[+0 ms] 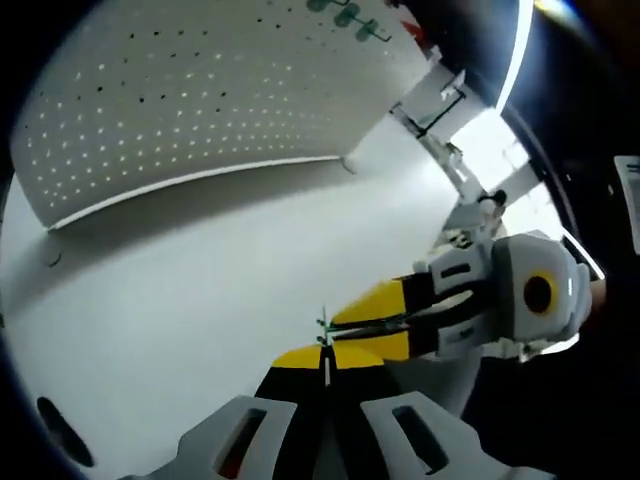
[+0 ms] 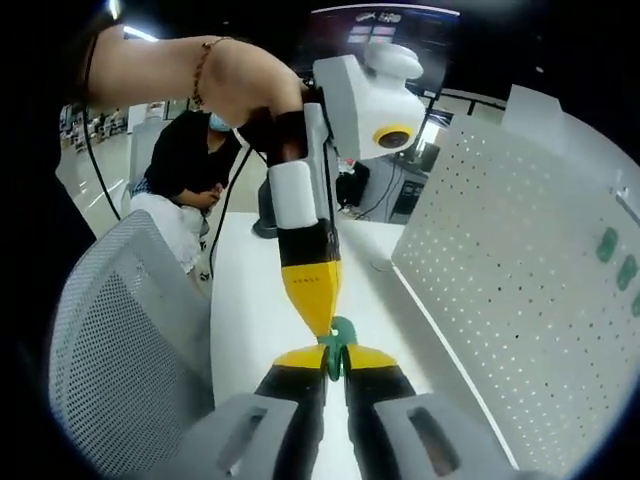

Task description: Insert the hook assembly into the mounting plate slot until the hook locks in place.

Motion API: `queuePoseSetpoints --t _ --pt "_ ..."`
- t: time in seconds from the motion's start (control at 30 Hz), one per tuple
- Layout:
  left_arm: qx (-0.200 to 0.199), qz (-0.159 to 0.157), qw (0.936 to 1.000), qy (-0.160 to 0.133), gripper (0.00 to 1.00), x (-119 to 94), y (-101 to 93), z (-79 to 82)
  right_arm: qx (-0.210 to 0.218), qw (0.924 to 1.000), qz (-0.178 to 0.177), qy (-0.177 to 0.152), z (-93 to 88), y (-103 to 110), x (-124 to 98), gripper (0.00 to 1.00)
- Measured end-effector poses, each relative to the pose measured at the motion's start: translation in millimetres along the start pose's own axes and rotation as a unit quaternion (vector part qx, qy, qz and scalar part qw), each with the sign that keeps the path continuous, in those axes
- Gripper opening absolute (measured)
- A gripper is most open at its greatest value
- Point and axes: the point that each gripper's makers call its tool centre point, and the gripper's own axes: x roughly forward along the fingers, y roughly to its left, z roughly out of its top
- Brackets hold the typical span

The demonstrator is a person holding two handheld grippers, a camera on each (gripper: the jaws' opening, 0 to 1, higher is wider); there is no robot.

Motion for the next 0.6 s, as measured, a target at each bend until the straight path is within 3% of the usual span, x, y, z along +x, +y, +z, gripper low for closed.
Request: queuePoseSetpoints --t 0.07,0.33,0.5,0.6 --pt "-0.028 -0.018 0.9994 -0.009 0.01 1.3 -2.3 0.4 0.000 1.0000 0.000 0.000 0.0 -0.2 -0.1 0.01" --pt "-0.055 -0.039 0.9975 -0.021 0.01 2.3 -2.0 -1.5 0.005 1.0000 -0.002 0.002 -1.0 0.4 -1.6 0.00" --pt "-0.051 -0.037 0.9978 -0.022 0.01 3.1 -1.8 -2.7 0.000 0.9999 0.000 0.011 -1.9 1.9 -0.3 0.00" --pt "-0.017 -0.021 0.9996 -0.012 0.01 2.2 -2.4 -4.8 0.001 0.9999 0.004 0.013 -1.7 4.4 1.1 0.00"
